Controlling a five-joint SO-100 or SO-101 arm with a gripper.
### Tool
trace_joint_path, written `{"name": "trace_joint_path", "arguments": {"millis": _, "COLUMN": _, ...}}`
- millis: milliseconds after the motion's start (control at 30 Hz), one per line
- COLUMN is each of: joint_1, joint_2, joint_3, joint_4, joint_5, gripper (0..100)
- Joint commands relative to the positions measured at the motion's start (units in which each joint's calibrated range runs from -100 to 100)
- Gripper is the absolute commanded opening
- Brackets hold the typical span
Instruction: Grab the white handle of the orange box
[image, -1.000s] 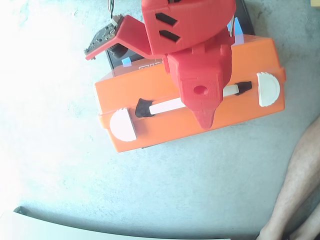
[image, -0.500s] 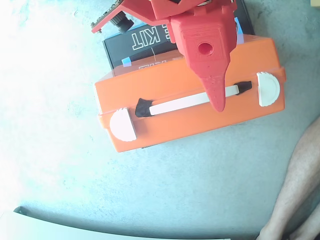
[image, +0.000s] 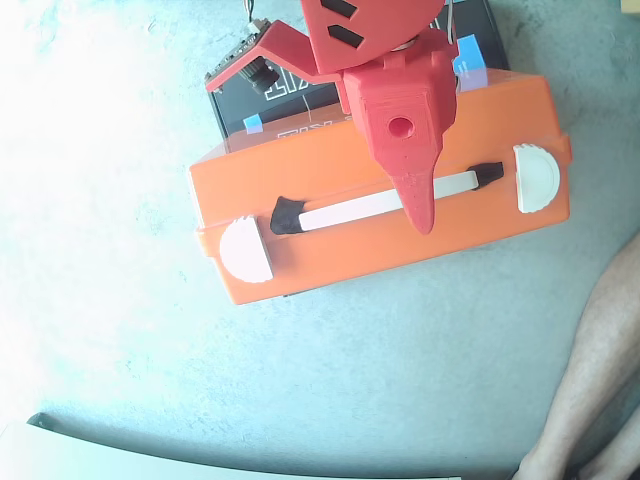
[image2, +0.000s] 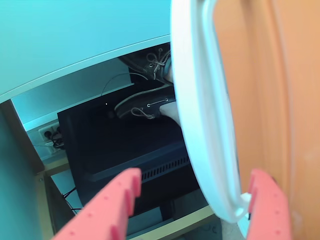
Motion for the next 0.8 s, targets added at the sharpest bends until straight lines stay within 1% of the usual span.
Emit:
{"name": "trace_joint_path", "arguments": {"millis": 0, "joint_1": 0.1, "joint_2": 2.1, "joint_3": -0.1, "joint_4": 0.1, "joint_5": 0.2, "gripper": 26}}
{"name": "trace_joint_path", "arguments": {"millis": 233, "joint_1": 0.1, "joint_2": 5.6, "joint_3": -2.9, "joint_4": 0.0, "joint_5": 0.2, "gripper": 26}}
{"name": "trace_joint_path", "arguments": {"millis": 467, "joint_1": 0.1, "joint_2": 14.1, "joint_3": -13.1, "joint_4": 0.0, "joint_5": 0.2, "gripper": 26}}
{"name": "trace_joint_path", "arguments": {"millis": 767, "joint_1": -1.0, "joint_2": 23.5, "joint_3": -20.9, "joint_4": 0.0, "joint_5": 0.2, "gripper": 25}}
